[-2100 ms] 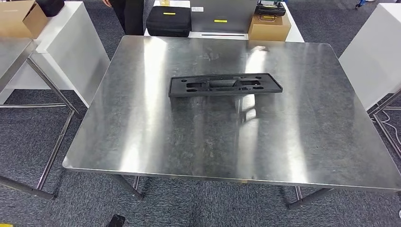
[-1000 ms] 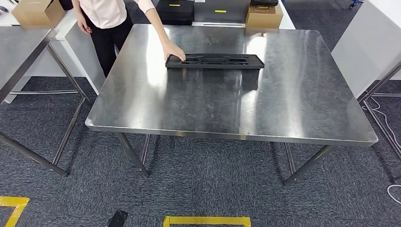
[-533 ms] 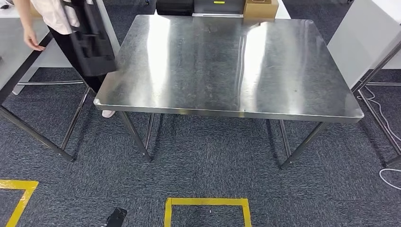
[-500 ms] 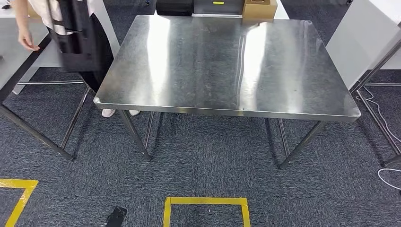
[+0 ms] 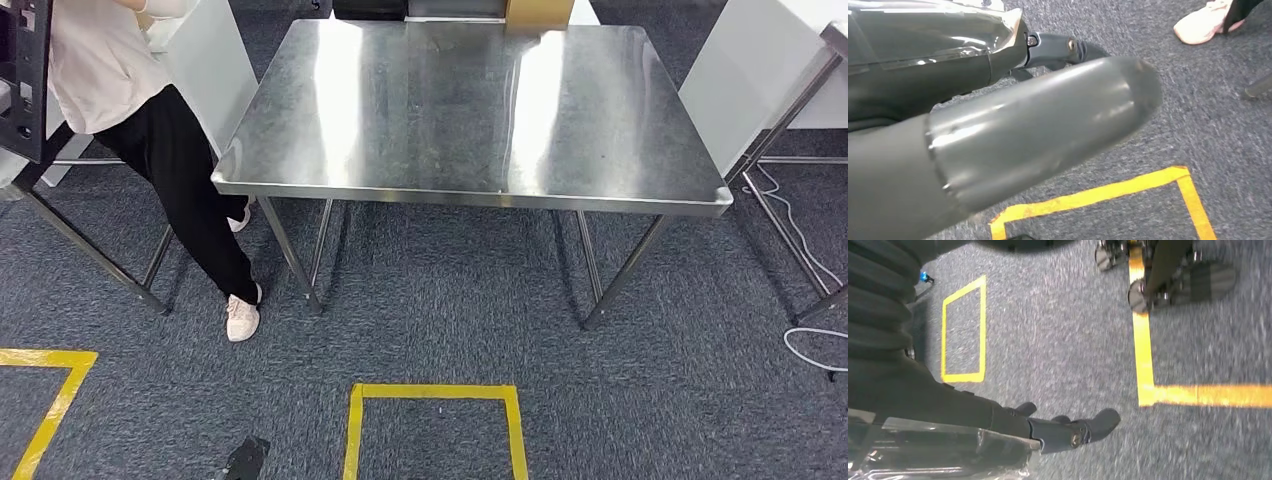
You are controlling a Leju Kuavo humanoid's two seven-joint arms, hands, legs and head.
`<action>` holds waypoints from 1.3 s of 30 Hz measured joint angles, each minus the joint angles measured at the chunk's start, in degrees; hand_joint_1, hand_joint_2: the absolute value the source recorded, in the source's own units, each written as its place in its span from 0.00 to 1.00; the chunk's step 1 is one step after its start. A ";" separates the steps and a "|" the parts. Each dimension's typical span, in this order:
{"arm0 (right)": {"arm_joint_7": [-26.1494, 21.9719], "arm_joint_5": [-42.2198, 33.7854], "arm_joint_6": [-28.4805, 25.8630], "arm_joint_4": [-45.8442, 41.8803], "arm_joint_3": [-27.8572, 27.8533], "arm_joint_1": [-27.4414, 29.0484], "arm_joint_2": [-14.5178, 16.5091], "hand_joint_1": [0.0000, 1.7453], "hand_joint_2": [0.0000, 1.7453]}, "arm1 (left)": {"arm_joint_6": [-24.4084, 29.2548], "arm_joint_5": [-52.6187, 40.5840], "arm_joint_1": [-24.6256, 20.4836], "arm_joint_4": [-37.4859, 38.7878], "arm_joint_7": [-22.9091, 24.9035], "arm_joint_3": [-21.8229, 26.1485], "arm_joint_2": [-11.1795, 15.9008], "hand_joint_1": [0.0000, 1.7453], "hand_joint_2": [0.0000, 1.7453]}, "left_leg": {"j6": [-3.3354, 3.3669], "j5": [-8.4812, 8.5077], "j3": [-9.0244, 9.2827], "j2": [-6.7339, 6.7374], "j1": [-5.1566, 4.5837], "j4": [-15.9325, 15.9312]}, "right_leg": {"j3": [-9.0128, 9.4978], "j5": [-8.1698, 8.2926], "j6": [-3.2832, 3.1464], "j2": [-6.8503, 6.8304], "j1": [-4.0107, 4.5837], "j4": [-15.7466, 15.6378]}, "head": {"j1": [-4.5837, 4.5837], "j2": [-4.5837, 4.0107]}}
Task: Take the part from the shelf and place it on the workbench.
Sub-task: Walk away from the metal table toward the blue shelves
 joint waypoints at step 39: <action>0.08 -0.42 -0.09 0.04 0.47 0.33 -0.55 0.00 0.00 | -0.34 -0.83 -0.31 -0.18 -0.01 0.05 -0.43 0.00 0.00 | 0.78 6.03 -8.58 0.50 -0.18 0.89 | 0.49 -10.81 2.38 0.70 -0.76 16.28 | 0.73 0.00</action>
